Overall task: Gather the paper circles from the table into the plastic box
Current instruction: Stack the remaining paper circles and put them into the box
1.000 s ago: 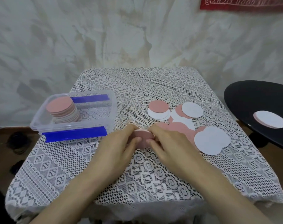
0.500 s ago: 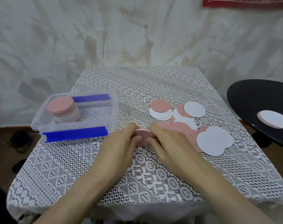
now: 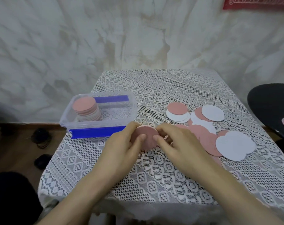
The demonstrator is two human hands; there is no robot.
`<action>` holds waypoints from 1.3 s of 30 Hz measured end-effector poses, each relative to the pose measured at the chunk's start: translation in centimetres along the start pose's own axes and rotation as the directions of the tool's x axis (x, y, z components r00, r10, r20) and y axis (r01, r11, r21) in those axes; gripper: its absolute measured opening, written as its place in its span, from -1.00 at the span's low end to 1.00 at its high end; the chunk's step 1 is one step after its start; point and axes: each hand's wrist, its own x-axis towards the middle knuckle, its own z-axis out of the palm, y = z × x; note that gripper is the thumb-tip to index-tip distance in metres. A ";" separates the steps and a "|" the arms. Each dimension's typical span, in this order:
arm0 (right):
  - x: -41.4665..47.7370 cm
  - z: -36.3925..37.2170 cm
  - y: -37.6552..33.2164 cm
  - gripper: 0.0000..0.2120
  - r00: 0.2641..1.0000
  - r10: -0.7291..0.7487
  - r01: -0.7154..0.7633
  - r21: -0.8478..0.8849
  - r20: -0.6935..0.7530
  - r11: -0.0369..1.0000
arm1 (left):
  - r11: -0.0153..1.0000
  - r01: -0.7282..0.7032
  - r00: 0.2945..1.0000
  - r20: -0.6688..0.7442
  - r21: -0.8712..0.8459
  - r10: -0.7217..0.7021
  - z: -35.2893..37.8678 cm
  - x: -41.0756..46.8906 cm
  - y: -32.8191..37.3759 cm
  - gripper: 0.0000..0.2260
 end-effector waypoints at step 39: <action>16.9 7.6 -10.7 -0.87 0.973 0.118 -0.186 0.375 0.198 0.908 | 0.920 0.322 0.918 -0.313 0.222 -0.245 -12.6 1.8 -10.7 -0.58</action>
